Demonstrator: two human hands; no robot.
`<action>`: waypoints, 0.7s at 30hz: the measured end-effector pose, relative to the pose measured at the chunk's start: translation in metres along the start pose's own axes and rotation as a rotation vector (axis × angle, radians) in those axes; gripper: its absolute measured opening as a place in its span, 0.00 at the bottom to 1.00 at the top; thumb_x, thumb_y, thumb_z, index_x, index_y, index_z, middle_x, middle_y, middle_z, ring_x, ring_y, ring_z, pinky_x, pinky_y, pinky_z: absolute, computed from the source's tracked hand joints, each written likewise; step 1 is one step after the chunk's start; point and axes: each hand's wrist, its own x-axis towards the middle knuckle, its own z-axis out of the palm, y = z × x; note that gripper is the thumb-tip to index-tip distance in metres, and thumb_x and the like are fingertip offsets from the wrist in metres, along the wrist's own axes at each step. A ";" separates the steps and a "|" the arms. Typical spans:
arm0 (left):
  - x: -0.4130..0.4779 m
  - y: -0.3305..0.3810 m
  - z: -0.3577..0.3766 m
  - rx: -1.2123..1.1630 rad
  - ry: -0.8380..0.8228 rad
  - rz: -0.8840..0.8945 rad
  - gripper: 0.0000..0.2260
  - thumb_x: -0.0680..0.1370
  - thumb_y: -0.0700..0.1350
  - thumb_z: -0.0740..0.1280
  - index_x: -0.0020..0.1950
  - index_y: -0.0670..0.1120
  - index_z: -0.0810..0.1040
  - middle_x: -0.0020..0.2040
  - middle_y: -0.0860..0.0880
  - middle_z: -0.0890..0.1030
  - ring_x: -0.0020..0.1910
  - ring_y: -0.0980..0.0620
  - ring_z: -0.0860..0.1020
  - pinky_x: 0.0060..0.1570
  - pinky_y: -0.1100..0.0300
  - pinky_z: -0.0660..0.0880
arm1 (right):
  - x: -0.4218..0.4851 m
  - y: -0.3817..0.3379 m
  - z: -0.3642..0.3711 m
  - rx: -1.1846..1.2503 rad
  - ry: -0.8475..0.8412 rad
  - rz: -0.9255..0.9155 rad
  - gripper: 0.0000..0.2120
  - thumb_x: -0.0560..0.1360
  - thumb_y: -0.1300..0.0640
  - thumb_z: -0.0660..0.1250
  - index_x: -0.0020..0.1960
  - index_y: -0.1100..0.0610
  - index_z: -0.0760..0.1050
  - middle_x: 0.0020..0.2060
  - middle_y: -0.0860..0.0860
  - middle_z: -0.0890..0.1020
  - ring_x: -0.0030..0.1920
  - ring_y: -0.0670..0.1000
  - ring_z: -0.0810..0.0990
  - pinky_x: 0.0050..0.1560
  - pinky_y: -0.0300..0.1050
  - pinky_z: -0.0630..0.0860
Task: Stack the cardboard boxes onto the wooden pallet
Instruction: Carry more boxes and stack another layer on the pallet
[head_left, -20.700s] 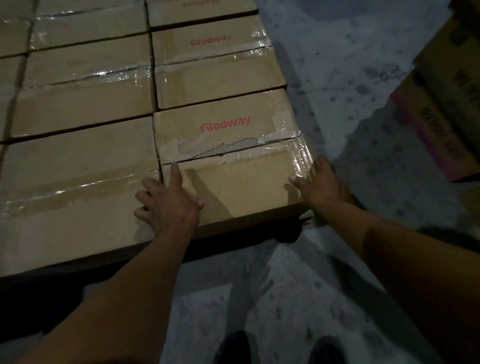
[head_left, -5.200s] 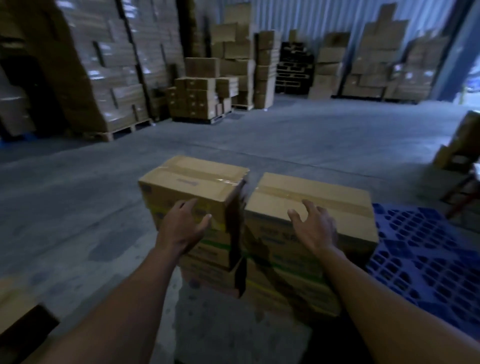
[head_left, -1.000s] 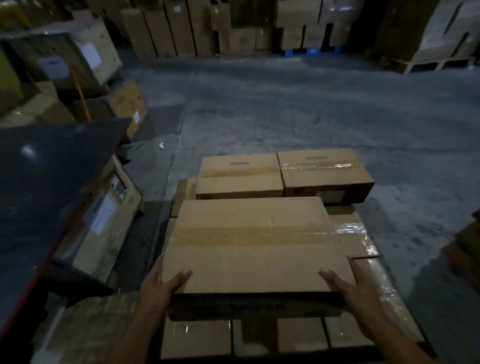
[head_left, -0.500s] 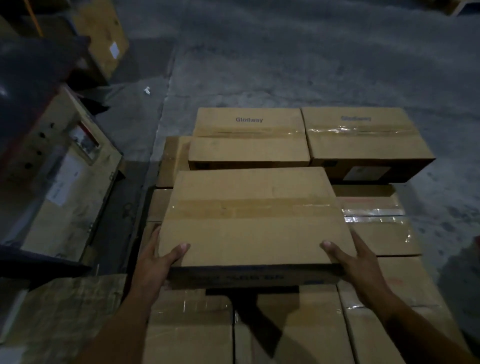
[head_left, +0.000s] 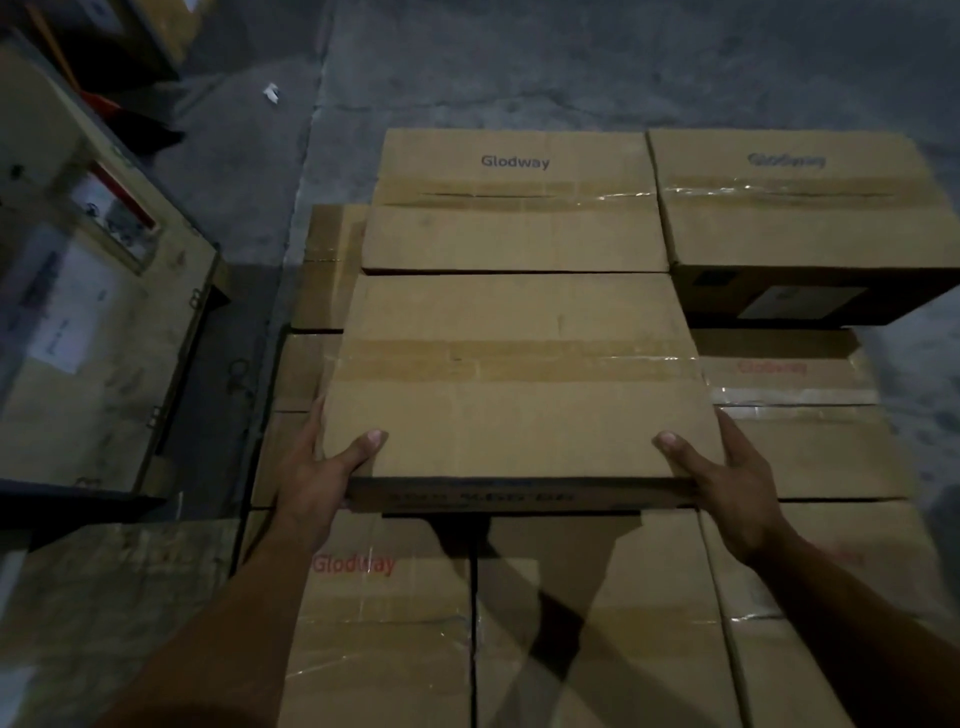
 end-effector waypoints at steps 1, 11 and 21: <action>0.005 -0.003 0.000 -0.005 0.002 -0.005 0.37 0.69 0.51 0.79 0.74 0.61 0.68 0.66 0.52 0.78 0.63 0.45 0.77 0.56 0.37 0.78 | 0.003 0.000 0.002 0.007 0.001 0.005 0.24 0.73 0.51 0.74 0.67 0.44 0.74 0.57 0.44 0.82 0.57 0.48 0.82 0.53 0.53 0.83; 0.033 -0.036 0.010 -0.016 -0.059 -0.040 0.34 0.72 0.48 0.77 0.75 0.57 0.67 0.68 0.50 0.77 0.64 0.45 0.77 0.63 0.37 0.74 | 0.024 0.028 0.013 -0.180 0.092 0.054 0.44 0.63 0.36 0.76 0.75 0.48 0.67 0.68 0.48 0.77 0.69 0.53 0.74 0.69 0.61 0.72; 0.023 -0.011 0.022 0.631 0.160 0.046 0.48 0.63 0.63 0.78 0.74 0.41 0.64 0.69 0.35 0.72 0.65 0.33 0.72 0.62 0.36 0.72 | 0.021 0.004 0.018 -0.509 0.201 0.070 0.42 0.70 0.46 0.78 0.77 0.55 0.62 0.71 0.59 0.73 0.70 0.62 0.71 0.67 0.56 0.70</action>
